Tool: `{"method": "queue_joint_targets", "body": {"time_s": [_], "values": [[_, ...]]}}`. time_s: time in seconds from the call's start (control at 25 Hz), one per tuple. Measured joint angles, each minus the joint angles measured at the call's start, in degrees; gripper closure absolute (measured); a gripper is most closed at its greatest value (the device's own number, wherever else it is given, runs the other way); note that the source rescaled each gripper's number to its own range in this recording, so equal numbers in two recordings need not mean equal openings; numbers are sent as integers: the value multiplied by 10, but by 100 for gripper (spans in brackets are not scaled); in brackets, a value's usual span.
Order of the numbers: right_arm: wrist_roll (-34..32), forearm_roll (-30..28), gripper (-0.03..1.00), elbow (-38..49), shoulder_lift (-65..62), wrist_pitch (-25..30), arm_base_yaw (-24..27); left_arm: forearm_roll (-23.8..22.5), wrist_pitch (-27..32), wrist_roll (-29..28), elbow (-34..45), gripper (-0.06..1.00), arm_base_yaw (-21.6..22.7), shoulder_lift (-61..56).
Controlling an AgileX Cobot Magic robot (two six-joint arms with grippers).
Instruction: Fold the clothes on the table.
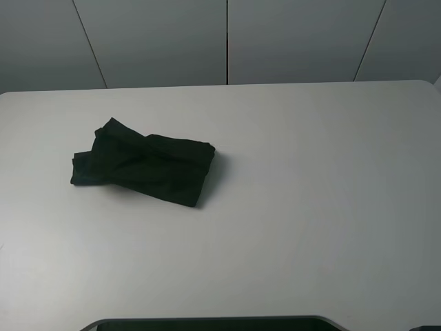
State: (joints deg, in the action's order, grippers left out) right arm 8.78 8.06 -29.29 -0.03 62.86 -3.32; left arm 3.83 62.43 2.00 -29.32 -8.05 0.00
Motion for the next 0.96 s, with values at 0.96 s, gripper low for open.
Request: {"method": "queue_joint_targets", "body": {"time_s": [0.96], "values": [[1, 0, -3, 0, 0, 0, 1, 0, 0, 0, 0, 0, 0, 0]]}}
